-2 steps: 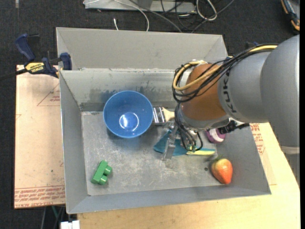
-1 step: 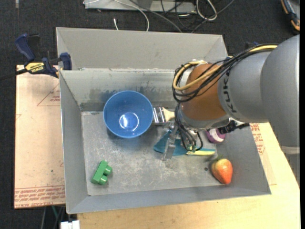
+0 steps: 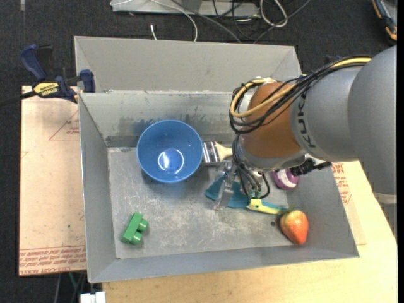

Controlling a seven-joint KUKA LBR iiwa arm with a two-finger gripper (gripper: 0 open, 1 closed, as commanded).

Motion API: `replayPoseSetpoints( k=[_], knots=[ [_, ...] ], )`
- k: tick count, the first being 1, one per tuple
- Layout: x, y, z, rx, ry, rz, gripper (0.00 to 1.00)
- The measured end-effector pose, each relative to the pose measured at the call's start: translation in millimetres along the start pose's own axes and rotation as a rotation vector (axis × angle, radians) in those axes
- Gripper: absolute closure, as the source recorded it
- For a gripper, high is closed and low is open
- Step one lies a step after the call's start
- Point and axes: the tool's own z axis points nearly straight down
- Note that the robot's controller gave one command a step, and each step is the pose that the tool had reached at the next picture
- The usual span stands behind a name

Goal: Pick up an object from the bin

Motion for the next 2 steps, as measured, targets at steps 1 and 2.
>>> replayPoseSetpoints(
  k=[1,2],
  knots=[
    [2.8,0,-32,0.001,0.010,-0.001,1.00],
    [0.6,1,-85,0.000,0.002,-0.001,1.00]
  ],
)
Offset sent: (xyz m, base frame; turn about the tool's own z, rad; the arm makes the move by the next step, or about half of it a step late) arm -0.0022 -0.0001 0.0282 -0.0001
